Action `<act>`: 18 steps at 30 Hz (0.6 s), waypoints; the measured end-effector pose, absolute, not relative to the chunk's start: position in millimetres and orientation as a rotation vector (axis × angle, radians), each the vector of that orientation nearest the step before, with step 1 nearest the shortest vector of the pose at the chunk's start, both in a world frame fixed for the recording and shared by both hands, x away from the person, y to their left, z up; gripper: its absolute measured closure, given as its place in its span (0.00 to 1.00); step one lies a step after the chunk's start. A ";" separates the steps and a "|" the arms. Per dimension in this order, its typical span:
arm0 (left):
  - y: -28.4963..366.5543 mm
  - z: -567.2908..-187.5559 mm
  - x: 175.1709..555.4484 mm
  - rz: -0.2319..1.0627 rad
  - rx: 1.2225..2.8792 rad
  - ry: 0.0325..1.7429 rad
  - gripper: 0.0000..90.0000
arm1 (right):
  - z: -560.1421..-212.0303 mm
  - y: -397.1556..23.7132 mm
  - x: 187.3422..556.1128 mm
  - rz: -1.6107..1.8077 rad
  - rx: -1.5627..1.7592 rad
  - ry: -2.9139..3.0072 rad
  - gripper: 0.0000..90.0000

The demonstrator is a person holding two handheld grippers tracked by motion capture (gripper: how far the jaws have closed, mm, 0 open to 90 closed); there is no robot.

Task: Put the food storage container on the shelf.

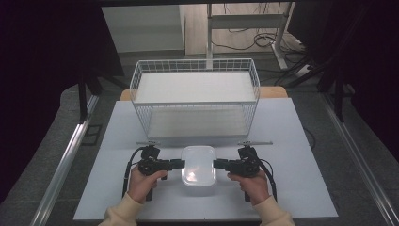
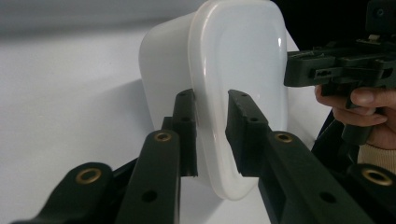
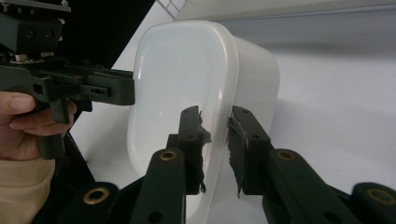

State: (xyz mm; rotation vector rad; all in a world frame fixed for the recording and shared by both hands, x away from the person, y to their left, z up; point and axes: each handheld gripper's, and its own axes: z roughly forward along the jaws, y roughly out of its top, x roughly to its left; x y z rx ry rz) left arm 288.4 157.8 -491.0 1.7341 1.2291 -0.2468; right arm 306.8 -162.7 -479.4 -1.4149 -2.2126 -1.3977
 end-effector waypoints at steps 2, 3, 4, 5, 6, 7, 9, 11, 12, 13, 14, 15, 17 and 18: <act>158.6 -489.9 287.6 -0.239 1.729 1.226 0.85 | -478.2 -163.1 305.8 -1.407 -1.410 -2.210 0.86; 158.9 -489.5 287.1 -0.236 1.727 1.223 0.86 | -478.0 -163.2 305.6 -1.409 -1.407 -2.214 0.87; 159.1 -489.2 286.7 -0.232 1.725 1.222 0.86 | -477.4 -163.2 305.2 -1.412 -1.409 -2.212 0.88; 159.5 -488.7 286.3 -0.228 1.726 1.220 0.87 | -477.1 -163.4 305.0 -1.416 -1.406 -2.213 0.88; 159.4 -488.6 286.1 -0.224 1.728 1.219 0.87 | -476.7 -163.3 304.6 -1.420 -1.404 -2.217 0.88; 159.3 -488.4 285.8 -0.220 1.729 1.219 0.87 | -476.5 -163.1 304.3 -1.421 -1.402 -2.223 0.88; 159.5 -488.1 285.5 -0.216 1.735 1.219 0.87 | -476.1 -162.6 303.7 -1.426 -1.399 -2.230 0.89; 159.4 -487.9 285.1 -0.210 1.739 1.218 0.87 | -475.6 -162.1 303.1 -1.428 -1.396 -2.236 0.89; 159.2 -487.9 284.9 -0.206 1.739 1.217 0.87 | -475.4 -162.0 302.9 -1.429 -1.393 -2.240 0.89; 159.0 -487.9 284.7 -0.202 1.740 1.217 0.87 | -475.0 -161.7 302.5 -1.431 -1.394 -2.240 0.89; 159.2 -487.6 284.5 -0.201 1.743 1.217 0.87 | -474.6 -161.6 302.3 -1.432 -1.389 -2.247 0.89; 159.1 -487.3 284.1 -0.195 1.738 1.213 0.87 | -474.2 -161.6 302.2 -1.434 -1.388 -2.248 0.89; 159.2 -485.8 283.3 -0.188 1.739 1.207 0.87 | -472.6 -161.6 301.6 -1.442 -1.384 -2.251 0.89; 159.2 -485.2 282.9 -0.185 1.740 1.205 0.87 | -471.5 -161.7 301.1 -1.447 -1.379 -2.259 0.89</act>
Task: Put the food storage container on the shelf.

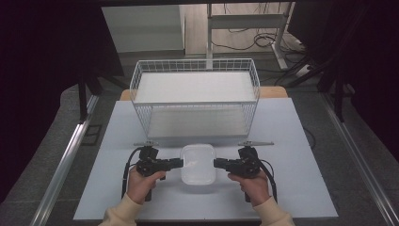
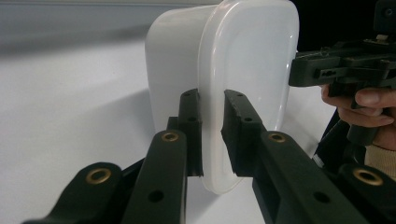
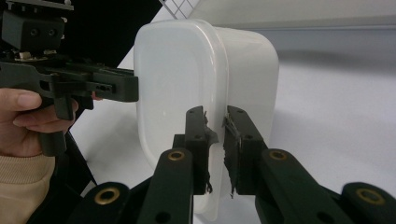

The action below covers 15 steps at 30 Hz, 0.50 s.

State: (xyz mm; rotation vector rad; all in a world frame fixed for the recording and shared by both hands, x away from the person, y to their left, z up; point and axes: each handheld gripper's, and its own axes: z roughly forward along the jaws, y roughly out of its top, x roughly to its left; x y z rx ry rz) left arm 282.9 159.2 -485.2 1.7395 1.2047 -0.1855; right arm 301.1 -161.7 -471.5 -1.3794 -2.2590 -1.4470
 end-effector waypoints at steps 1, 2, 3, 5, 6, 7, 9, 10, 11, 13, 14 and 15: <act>159.3 -484.4 282.5 -0.178 1.739 1.200 0.87 | -470.8 -161.6 300.8 -1.452 -1.378 -2.260 0.89; 159.1 -483.4 281.9 -0.172 1.740 1.198 0.87 | -469.9 -161.6 300.3 -1.458 -1.373 -2.267 0.89; 159.0 -482.1 281.2 -0.167 1.741 1.196 0.87 | -468.7 -161.5 299.7 -1.460 -1.371 -2.272 0.89; 158.7 -479.2 279.6 -0.150 1.742 1.188 0.87 | -466.3 -161.1 298.5 -1.473 -1.365 -2.284 0.89; 158.6 -477.9 278.8 -0.143 1.741 1.184 0.87 | -464.6 -161.1 297.8 -1.480 -1.358 -2.292 0.89; 158.6 -476.5 278.1 -0.136 1.741 1.180 0.87 | -463.2 -160.9 297.2 -1.487 -1.355 -2.297 0.89; 158.7 -473.2 276.8 -0.124 1.740 1.172 0.87 | -460.3 -160.9 295.9 -1.501 -1.345 -2.307 0.89; 158.6 -471.6 276.1 -0.117 1.738 1.169 0.87 | -458.9 -160.8 295.2 -1.509 -1.342 -2.311 0.89; 158.6 -470.4 275.7 -0.111 1.739 1.165 0.87 | -457.4 -160.6 294.5 -1.515 -1.338 -2.314 0.89; 158.8 -466.6 274.1 -0.096 1.741 1.155 0.87 | -454.4 -160.4 293.3 -1.527 -1.330 -2.322 0.89; 158.9 -465.5 273.6 -0.091 1.739 1.151 0.87 | -452.9 -160.0 292.6 -1.536 -1.327 -2.328 0.89; 159.0 -464.2 273.0 -0.086 1.740 1.146 0.87 | -451.7 -160.0 292.1 -1.540 -1.322 -2.333 0.89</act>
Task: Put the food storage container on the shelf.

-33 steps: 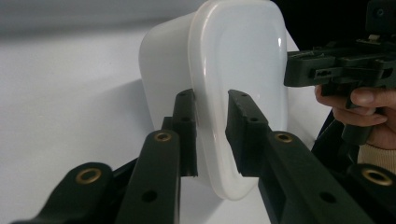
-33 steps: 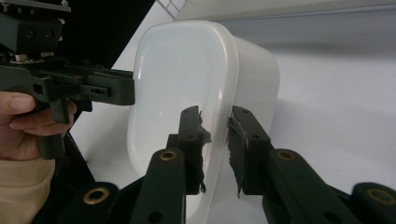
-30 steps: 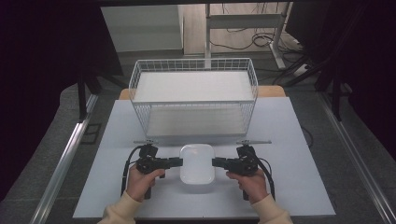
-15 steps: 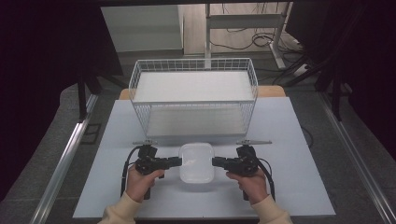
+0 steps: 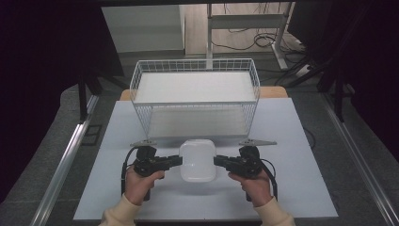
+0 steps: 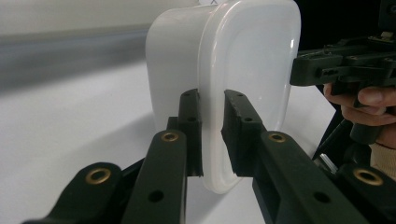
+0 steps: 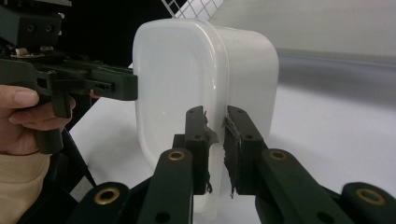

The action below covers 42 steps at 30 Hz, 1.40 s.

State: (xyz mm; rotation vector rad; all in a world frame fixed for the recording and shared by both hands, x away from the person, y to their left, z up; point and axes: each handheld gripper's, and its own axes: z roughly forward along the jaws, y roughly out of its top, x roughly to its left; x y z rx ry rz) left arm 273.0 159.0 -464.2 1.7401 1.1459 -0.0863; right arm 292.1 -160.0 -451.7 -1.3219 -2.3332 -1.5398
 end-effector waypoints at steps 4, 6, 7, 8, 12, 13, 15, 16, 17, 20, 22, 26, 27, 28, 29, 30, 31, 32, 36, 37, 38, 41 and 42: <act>159.0 -458.9 271.2 -0.064 1.743 1.130 0.87 | -445.4 -159.6 289.5 -1.559 -1.305 -2.363 0.89; 158.8 -456.7 270.9 -0.058 1.745 1.124 0.87 | -442.3 -159.1 288.1 -1.569 -1.304 -2.373 0.89; 158.8 -455.4 270.8 -0.053 1.747 1.122 0.87 | -440.5 -158.9 287.7 -1.577 -1.296 -2.384 0.89; 158.8 -454.4 270.8 -0.050 1.743 1.118 0.87 | -438.8 -158.7 287.3 -1.580 -1.293 -2.392 0.89; 159.4 -448.1 271.0 -0.037 1.738 1.106 0.87 | -431.8 -158.4 286.7 -1.602 -1.277 -2.405 0.89; 159.5 -445.7 271.2 -0.030 1.738 1.101 0.87 | -430.2 -158.4 286.6 -1.610 -1.274 -2.403 0.89; 159.3 -442.7 271.6 -0.023 1.737 1.096 0.87 | -426.8 -158.7 286.9 -1.625 -1.266 -2.407 0.89; 159.3 -441.2 272.1 -0.018 1.736 1.091 0.87 | -425.5 -158.9 286.8 -1.626 -1.266 -2.405 0.89; 159.2 -440.3 272.4 -0.018 1.735 1.090 0.87 | -423.8 -159.0 286.9 -1.635 -1.263 -2.406 0.89; 159.7 -434.9 274.2 -0.011 1.728 1.082 0.87 | -418.3 -158.9 287.2 -1.645 -1.255 -2.415 0.89; 160.5 -430.1 275.5 0.001 1.727 1.075 0.87 | -411.9 -157.9 288.1 -1.657 -1.243 -2.428 0.89; 160.6 -417.1 280.8 0.029 1.724 1.066 0.86 | -399.2 -156.4 292.6 -1.683 -1.232 -2.441 0.89; 160.6 -414.8 281.9 0.034 1.724 1.063 0.86 | -396.7 -156.3 293.6 -1.685 -1.229 -2.445 0.89; 160.6 -411.6 283.0 0.036 1.722 1.061 0.86 | -394.3 -156.2 294.6 -1.687 -1.226 -2.450 0.89; 160.6 -408.6 284.2 0.039 1.719 1.059 0.86 | -391.0 -156.1 295.6 -1.693 -1.222 -2.452 0.89; 160.9 -405.6 285.5 0.044 1.718 1.054 0.86 | -387.7 -155.9 296.5 -1.697 -1.219 -2.456 0.89; 161.0 -402.8 286.6 0.049 1.717 1.050 0.86 | -384.5 -155.8 297.5 -1.704 -1.214 -2.460 0.89; 160.7 -399.9 287.7 0.055 1.718 1.047 0.86 | -381.4 -155.7 298.3 -1.713 -1.213 -2.463 0.89; 160.5 -388.4 291.0 0.076 1.714 1.034 0.86 | -370.7 -155.3 300.5 -1.735 -1.210 -2.469 0.89; 160.7 -385.7 291.5 0.079 1.714 1.031 0.86 | -367.9 -155.6 301.2 -1.743 -1.204 -2.472 0.89; 160.9 -383.2 292.2 0.082 1.714 1.028 0.86 | -365.5 -155.4 301.5 -1.746 -1.206 -2.465 0.89; 161.6 -376.9 294.5 0.094 1.715 1.026 0.86 | -359.8 -154.9 303.1 -1.757 -1.198 -2.464 0.89; 161.9 -375.0 295.6 0.097 1.714 1.025 0.86 | -358.0 -154.4 304.0 -1.765 -1.193 -2.464 0.89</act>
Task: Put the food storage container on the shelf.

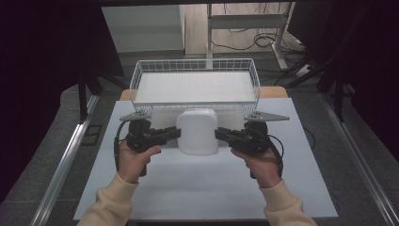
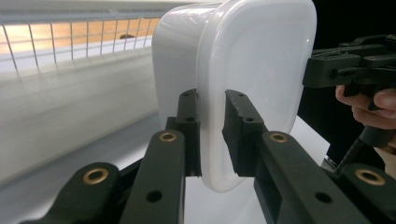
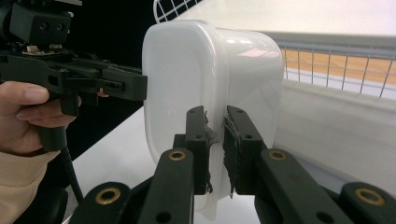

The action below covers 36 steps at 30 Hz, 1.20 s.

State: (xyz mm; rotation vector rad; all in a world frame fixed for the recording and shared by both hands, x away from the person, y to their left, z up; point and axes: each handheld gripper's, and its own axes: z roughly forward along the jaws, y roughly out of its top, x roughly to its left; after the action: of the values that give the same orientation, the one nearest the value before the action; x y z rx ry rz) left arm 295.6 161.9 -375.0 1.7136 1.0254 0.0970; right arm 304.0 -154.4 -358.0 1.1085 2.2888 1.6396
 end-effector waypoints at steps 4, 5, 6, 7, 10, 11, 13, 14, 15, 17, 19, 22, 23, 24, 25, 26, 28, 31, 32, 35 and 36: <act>163.2 -367.9 300.1 0.107 1.707 1.025 0.86 | -349.9 -152.7 308.5 1.638 1.111 2.291 0.89; 163.6 -366.6 300.7 0.110 1.704 1.025 0.86 | -347.3 -151.7 309.9 1.641 1.109 2.289 0.89; 163.9 -364.9 301.5 0.113 1.700 1.025 0.86 | -345.6 -151.3 310.7 1.642 1.104 2.287 0.89; 164.5 -363.2 302.5 0.115 1.698 1.022 0.86 | -343.2 -150.5 311.3 1.640 1.099 2.285 0.89; 166.1 -356.5 305.2 0.128 1.696 1.018 0.85 | -336.1 -148.5 313.7 1.640 1.083 2.284 0.90; 166.0 -354.2 305.9 0.135 1.695 1.019 0.85 | -333.3 -147.7 315.1 1.638 1.081 2.284 0.90; 166.4 -349.6 308.0 0.142 1.696 1.017 0.85 | -328.4 -147.0 317.7 1.638 1.073 2.280 0.90; 166.5 -348.0 309.1 0.144 1.696 1.015 0.85 | -326.8 -146.7 318.4 1.637 1.072 2.279 0.90; 166.7 -345.5 311.1 0.147 1.696 1.015 0.85 | -325.3 -146.4 319.3 1.637 1.068 2.275 0.90; 167.4 -342.1 314.6 0.143 1.695 1.015 0.85 | -321.7 -146.0 321.8 1.641 1.065 2.274 0.90; 168.1 -338.4 320.6 0.135 1.692 1.018 0.85 | -318.4 -146.3 325.9 1.654 1.069 2.274 0.90; 168.3 -333.6 327.7 0.136 1.694 1.022 0.85 | -313.5 -145.5 332.4 1.652 1.078 2.271 0.90; 168.7 -331.7 330.1 0.135 1.694 1.023 0.85 | -311.8 -144.9 334.3 1.649 1.079 2.270 0.90; 169.3 -329.0 333.0 0.130 1.691 1.024 0.85 | -309.8 -144.5 336.2 1.649 1.078 2.268 0.90; 169.9 -327.2 334.6 0.129 1.693 1.022 0.85 | -307.2 -144.1 338.3 1.653 1.078 2.267 0.90; 170.3 -324.5 336.4 0.131 1.694 1.021 0.85 | -305.6 -144.0 339.5 1.653 1.077 2.267 0.90; 170.9 -317.2 339.3 0.142 1.698 1.016 0.85 | -301.2 -143.4 342.8 1.665 1.077 2.266 0.90; 171.2 -308.1 342.6 0.155 1.704 1.013 0.85 | -293.2 -143.1 347.7 1.675 1.068 2.258 0.90; 171.3 -305.1 344.1 0.157 1.704 1.011 0.85 | -291.3 -143.1 348.7 1.678 1.067 2.257 0.90; 171.5 -297.0 350.2 0.158 1.704 1.008 0.85 | -283.1 -143.5 354.9 1.688 1.066 2.255 0.90; 171.5 -294.7 352.7 0.159 1.703 1.007 0.85 | -281.2 -143.6 356.6 1.692 1.070 2.255 0.90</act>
State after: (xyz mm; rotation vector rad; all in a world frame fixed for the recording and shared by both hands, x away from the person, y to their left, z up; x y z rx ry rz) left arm 352.7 171.5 -294.7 1.7030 1.0066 0.1592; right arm 356.6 -143.6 -281.2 1.0698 2.2551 1.6924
